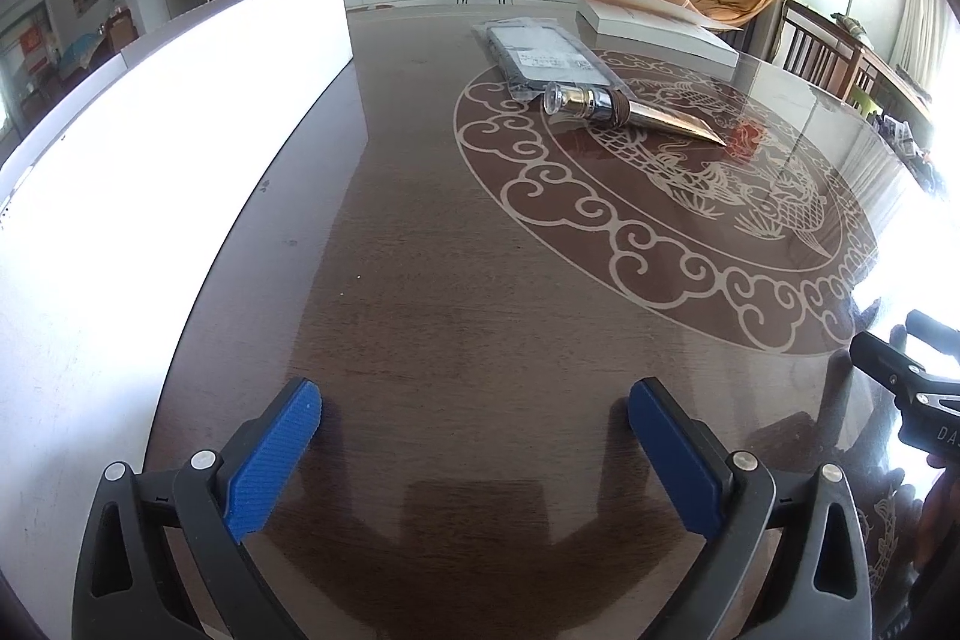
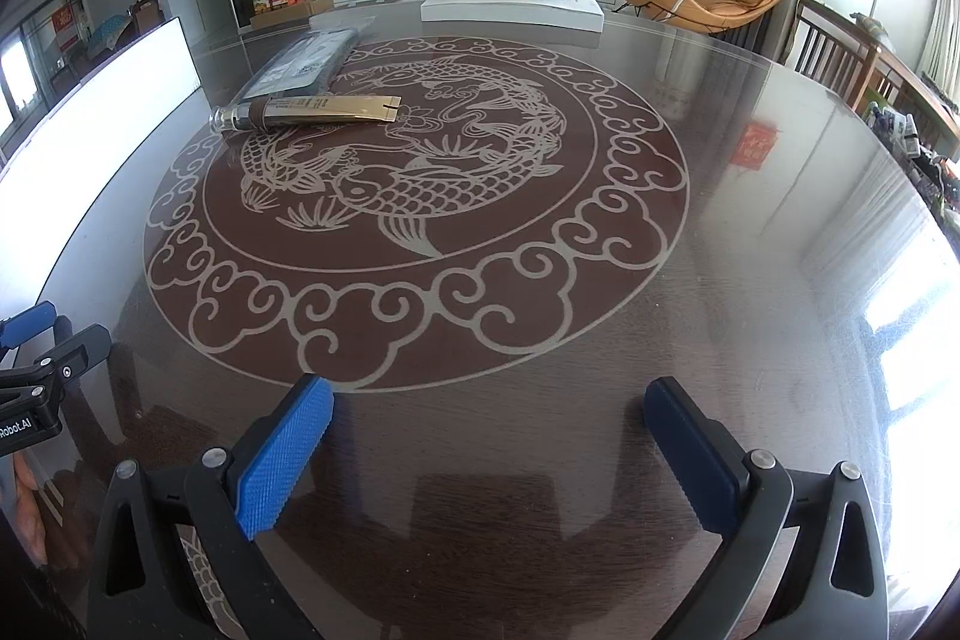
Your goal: Organize objects
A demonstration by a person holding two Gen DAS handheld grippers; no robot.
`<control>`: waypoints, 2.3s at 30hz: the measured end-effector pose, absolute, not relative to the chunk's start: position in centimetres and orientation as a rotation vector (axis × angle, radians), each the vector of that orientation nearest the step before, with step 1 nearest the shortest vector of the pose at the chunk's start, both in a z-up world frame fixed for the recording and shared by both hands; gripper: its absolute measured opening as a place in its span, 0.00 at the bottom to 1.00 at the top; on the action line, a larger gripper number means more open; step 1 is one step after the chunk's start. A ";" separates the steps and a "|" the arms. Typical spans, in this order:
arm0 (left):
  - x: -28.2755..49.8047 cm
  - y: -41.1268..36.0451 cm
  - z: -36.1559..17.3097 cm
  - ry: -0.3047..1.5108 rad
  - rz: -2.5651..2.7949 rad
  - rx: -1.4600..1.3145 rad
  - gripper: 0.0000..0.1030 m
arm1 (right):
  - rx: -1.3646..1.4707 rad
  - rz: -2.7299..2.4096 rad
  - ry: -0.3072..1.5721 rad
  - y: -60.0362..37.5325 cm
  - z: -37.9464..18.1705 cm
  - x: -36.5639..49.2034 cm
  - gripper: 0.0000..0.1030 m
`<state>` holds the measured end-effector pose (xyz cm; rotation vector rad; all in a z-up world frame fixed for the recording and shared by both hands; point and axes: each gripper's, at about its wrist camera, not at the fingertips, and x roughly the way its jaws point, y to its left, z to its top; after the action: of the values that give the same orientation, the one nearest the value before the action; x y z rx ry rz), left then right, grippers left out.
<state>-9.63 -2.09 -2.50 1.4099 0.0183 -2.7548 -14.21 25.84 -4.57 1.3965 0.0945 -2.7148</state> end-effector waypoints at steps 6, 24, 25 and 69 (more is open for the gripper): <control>-9.7 -2.1 -2.5 0.019 -2.755 1.410 1.00 | 1.396 -2.715 0.094 25.8 -4.6 -14.2 1.00; -10.3 -2.1 -2.6 0.010 -2.757 1.430 1.00 | 1.396 -2.715 0.094 25.8 -4.6 -14.2 1.00; -10.5 -2.2 -2.6 0.005 -2.764 1.433 1.00 | 1.396 -2.715 0.094 25.9 -4.6 -14.2 1.00; -13.0 -3.4 -2.7 -0.010 -2.811 1.449 1.00 | 1.234 -2.040 0.538 12.8 -3.8 -30.9 0.41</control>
<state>-12.95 -3.41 -2.71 1.4489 -0.0102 -2.8112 -30.92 12.78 -3.79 1.2338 0.5382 -2.0400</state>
